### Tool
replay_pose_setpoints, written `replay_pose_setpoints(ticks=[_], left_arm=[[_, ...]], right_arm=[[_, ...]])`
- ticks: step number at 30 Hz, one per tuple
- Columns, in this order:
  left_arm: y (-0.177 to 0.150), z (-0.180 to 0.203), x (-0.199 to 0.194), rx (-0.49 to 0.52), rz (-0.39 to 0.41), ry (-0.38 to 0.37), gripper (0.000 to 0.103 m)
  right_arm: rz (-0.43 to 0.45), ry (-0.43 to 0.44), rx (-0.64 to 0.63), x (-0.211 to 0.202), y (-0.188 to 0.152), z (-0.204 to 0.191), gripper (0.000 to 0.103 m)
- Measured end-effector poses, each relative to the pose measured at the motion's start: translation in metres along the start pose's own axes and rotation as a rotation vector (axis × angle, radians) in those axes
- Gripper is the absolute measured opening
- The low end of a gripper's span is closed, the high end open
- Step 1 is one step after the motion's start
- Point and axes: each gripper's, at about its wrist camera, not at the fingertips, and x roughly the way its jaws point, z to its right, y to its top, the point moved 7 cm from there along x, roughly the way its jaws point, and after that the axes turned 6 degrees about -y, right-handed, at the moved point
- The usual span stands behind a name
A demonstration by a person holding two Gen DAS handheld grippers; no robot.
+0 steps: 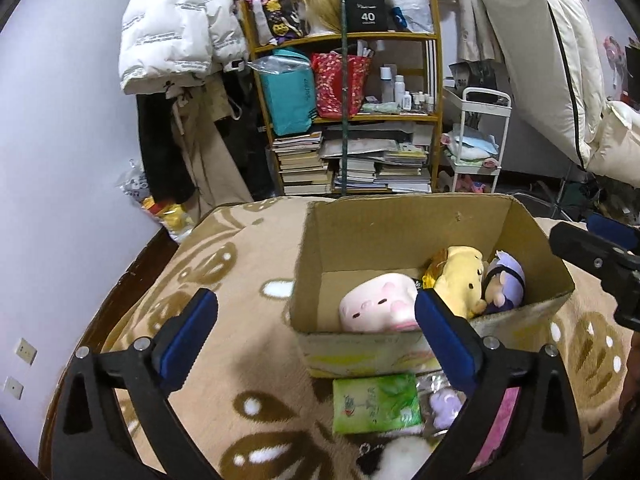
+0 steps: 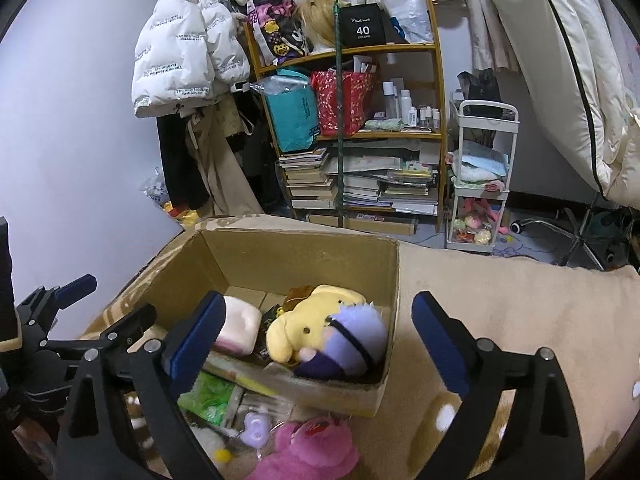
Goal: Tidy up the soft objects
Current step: 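Withdraw both open tools from the box back toward the remaining toys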
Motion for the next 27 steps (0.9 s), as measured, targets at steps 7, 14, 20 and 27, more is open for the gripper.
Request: replay_pose_setpoints(ticks=[7, 14, 20, 27], left_arm=[[-0.012, -0.008, -0.032, -0.02, -0.003, 0.009, 0.099], [-0.031, -0.003, -0.059, 0.012, -0.015, 0.015, 0.099], [-0.043, 0.001, -0.076, -0.011, -0.028, -0.003, 0.099], [-0.06, 0.003, -0.079, -0.017, -0.088, -0.005, 0.099]], right_arm=[[0.006, 0.008, -0.013, -0.03, -0.009, -0.006, 0.102], [0.002, 0.0, -0.031, -0.06, -0.02, -0.003, 0.103], [-0.011, -0.002, -0.04, -0.074, -0.029, -0.004, 0.103], [-0.071, 0.019, -0.031, -0.08, -0.055, -0.008, 0.103]])
